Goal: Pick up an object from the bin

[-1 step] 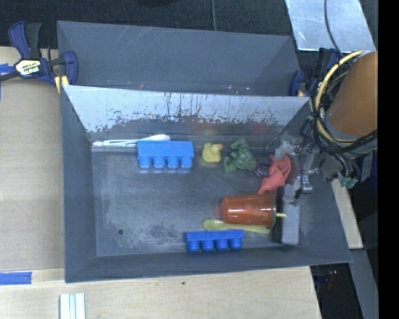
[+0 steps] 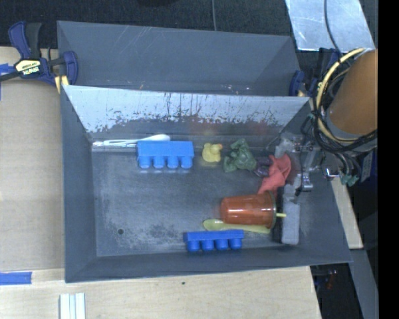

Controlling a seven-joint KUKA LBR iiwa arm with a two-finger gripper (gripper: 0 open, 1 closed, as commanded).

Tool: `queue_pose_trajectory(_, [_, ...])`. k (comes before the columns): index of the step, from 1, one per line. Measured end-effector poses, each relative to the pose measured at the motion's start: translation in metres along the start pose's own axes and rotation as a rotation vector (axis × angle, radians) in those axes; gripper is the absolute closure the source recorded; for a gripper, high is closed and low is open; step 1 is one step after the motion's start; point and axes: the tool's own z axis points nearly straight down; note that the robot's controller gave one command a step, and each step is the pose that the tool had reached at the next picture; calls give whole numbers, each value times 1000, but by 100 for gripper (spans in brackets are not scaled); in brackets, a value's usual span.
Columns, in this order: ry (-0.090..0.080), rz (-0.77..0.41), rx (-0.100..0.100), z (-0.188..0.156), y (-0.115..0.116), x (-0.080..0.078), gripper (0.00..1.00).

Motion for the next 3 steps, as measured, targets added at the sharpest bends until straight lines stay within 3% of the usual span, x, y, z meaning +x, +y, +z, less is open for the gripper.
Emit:
queue_pose_trajectory(1, [-3,17,2,81,8,26,0])
queue_pose_trajectory(2, [-5,55,1,77,18,47,0])
queue_pose_trajectory(3, [-2,-386,1,86,36,56,0])
